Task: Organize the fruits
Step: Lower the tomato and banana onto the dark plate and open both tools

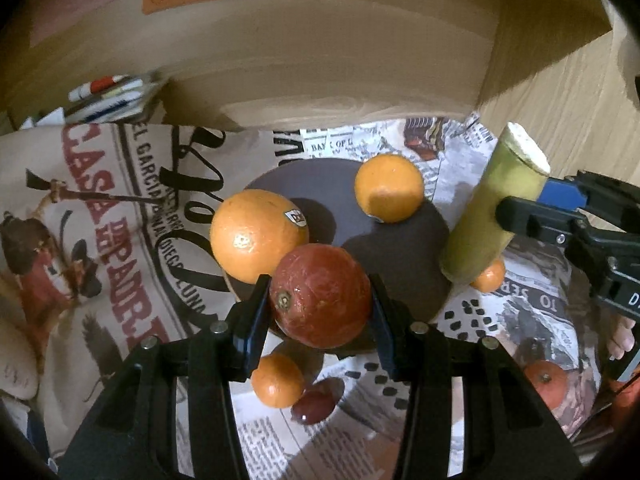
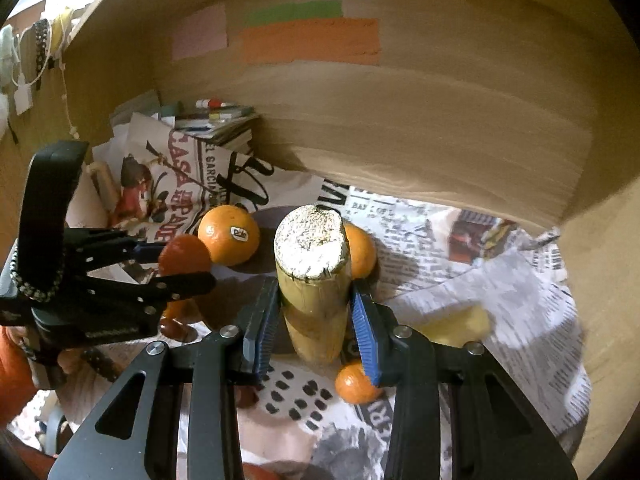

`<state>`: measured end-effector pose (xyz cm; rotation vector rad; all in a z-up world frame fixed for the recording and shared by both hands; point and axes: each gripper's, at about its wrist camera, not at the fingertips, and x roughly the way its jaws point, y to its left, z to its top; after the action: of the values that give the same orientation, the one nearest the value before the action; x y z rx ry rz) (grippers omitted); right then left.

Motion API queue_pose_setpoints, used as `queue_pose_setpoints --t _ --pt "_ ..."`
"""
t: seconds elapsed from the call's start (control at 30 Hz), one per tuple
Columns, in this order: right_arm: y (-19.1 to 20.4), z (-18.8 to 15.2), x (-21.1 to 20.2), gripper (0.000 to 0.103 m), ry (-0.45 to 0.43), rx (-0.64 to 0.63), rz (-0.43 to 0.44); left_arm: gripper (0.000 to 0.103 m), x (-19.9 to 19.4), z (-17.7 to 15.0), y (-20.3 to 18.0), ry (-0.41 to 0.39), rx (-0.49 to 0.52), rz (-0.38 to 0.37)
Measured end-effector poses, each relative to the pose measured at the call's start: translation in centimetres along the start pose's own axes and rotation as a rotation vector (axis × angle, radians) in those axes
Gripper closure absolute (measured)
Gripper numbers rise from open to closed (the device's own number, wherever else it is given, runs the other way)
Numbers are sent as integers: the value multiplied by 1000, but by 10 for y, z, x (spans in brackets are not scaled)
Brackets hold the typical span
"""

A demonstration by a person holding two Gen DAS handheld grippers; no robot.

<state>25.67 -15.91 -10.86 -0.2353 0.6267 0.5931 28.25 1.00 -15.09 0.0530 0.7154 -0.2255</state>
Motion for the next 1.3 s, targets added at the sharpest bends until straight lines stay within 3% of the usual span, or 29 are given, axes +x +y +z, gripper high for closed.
queue_pose_setpoints --t 0.5,0.9,1.3 --pt "-1 17 42 70 65 -2 41 49 15 4 -2 0 11 -8" --pt "8 27 68 70 74 -40 16 41 -28 -6 20 -113 -26 29" --pt "19 44 70 69 56 -74 -18 39 -34 -13 43 -110 -74 42"
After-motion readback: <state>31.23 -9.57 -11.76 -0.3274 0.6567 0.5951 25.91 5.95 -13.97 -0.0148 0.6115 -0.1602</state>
